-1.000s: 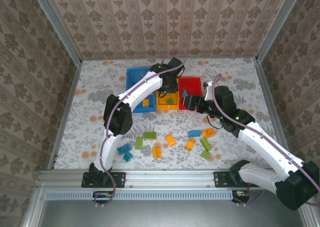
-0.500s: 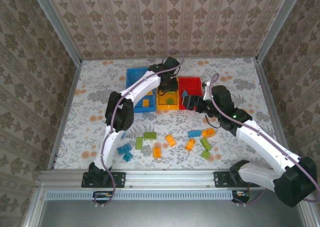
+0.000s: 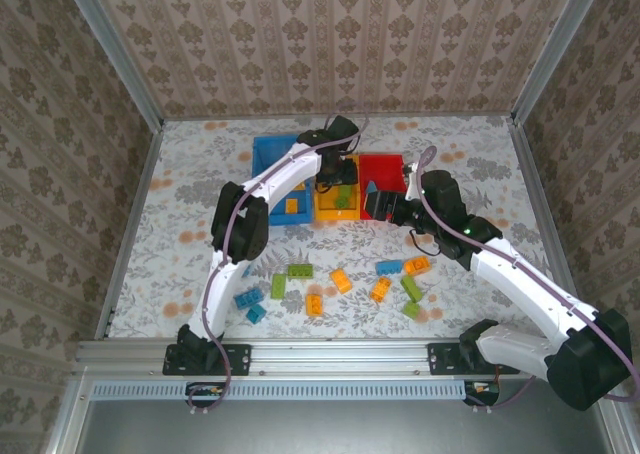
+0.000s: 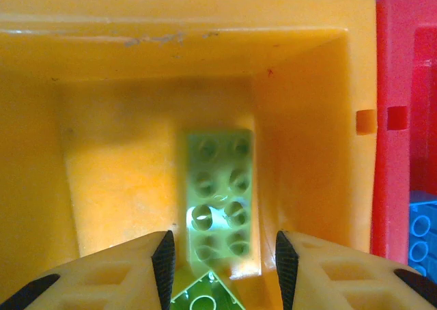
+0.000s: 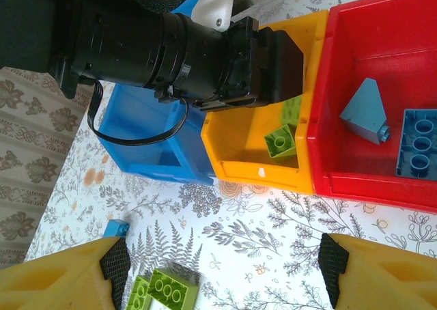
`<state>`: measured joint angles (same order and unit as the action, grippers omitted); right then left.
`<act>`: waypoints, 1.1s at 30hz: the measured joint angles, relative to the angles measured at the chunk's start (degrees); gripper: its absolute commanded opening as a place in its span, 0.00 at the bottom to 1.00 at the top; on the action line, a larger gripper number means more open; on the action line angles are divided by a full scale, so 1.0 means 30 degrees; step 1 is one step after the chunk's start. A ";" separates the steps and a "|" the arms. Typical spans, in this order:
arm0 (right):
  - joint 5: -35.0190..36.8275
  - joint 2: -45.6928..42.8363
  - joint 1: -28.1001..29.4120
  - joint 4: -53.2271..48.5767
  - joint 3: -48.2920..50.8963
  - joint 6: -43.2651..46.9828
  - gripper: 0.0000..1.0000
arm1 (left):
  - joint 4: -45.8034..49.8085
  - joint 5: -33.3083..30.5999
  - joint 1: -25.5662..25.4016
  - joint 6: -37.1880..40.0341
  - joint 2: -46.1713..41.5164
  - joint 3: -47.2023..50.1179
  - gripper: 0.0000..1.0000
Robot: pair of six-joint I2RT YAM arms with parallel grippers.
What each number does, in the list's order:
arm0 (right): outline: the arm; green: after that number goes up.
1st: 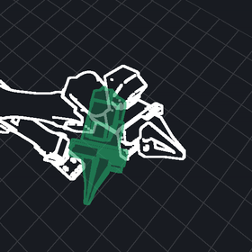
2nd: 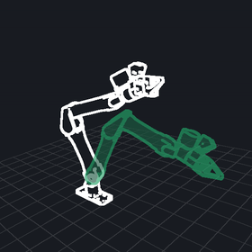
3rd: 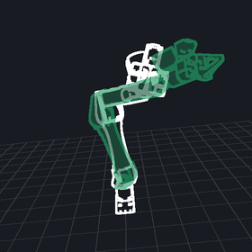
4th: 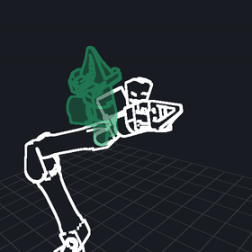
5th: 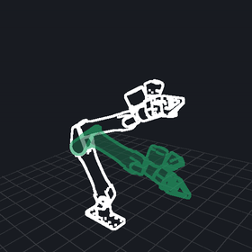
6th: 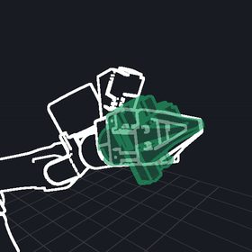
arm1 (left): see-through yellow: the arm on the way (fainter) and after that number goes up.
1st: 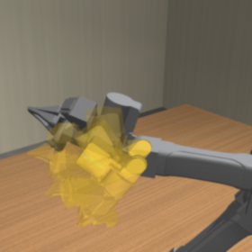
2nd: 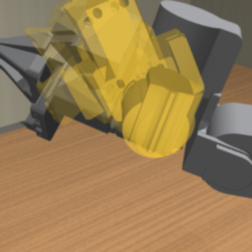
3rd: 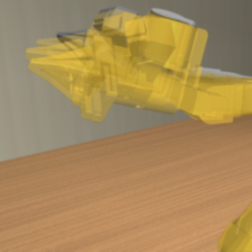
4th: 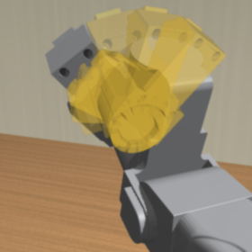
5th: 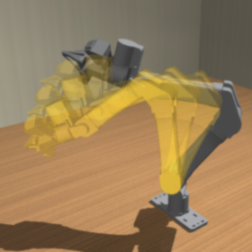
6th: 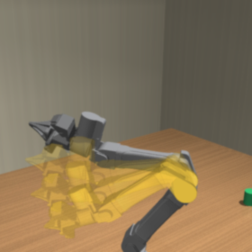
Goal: Sort the legos into containers by color
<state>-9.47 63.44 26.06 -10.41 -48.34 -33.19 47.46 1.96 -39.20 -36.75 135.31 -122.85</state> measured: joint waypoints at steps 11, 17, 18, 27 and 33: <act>0.0168 -0.0189 0.0182 -0.2878 -0.0160 0.2324 0.75 | -0.0007 -0.0364 -0.0146 -0.0015 -0.1741 0.1523 0.49; 0.1413 -0.0270 0.2521 -0.6229 -0.0153 0.5450 0.82 | -0.0743 -0.1049 -0.0685 -0.0270 -0.6543 0.4714 0.52; 0.1683 -0.0262 0.3024 -0.6776 -0.0153 0.5960 0.82 | -0.0976 -0.1100 -0.0794 -0.0328 -0.7679 0.5574 0.53; 0.3475 0.3155 0.4590 -1.0280 -0.1348 0.7985 0.84 | -0.1821 -0.1064 -0.1115 -0.0816 -1.7041 1.4433 0.55; 0.4721 0.7329 0.5479 -1.2043 -0.3723 0.8400 0.85 | -0.1341 -0.0787 -0.0787 -0.1326 -2.0225 1.8003 0.55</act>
<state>4.69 85.43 42.50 -46.54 -59.51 -7.99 43.44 -0.40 -41.56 -40.73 74.63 -68.84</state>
